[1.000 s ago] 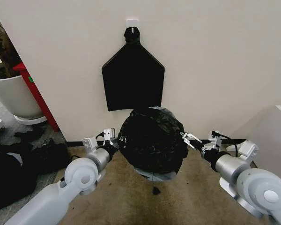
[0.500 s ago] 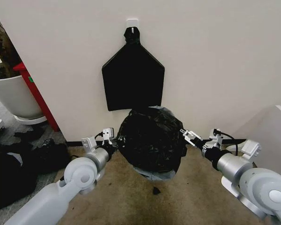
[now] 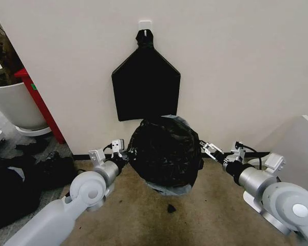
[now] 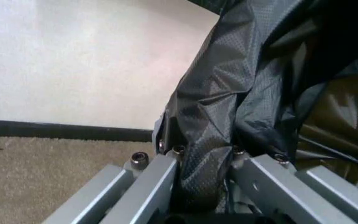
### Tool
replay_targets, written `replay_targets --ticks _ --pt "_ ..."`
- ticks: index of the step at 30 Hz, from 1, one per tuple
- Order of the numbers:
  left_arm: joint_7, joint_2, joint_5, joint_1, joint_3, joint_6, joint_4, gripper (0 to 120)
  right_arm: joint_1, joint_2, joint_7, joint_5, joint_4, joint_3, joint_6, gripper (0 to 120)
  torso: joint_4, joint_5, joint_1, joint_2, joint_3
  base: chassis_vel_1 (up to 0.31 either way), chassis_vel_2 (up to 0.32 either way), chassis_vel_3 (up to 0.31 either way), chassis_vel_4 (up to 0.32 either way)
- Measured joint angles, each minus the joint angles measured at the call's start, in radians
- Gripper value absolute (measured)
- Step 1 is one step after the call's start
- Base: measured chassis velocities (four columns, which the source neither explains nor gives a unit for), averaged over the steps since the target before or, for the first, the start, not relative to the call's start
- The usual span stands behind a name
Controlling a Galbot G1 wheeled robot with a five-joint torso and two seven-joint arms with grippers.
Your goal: Place the garbage bag over the trash bin.
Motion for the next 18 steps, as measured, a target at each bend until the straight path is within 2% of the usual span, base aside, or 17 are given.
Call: replay_targets --ticks 6,18 --pt "0.003 0.000 -0.001 0.000 -0.001 -0.001 -0.002 0 -0.001 0.004 -0.013 -0.005 -0.023 -0.008 -0.007 100 0.0000 0.0000 0.000 0.000 0.000 0.000 0.000 0.000 0.000" --pt "0.006 -0.002 -0.024 0.001 0.001 -0.011 -0.032 0 -0.013 0.002 -0.114 -0.140 -0.146 -0.040 -0.079 100 0.0000 0.0000 0.000 0.000 0.000 0.000 0.000 0.000 0.000"
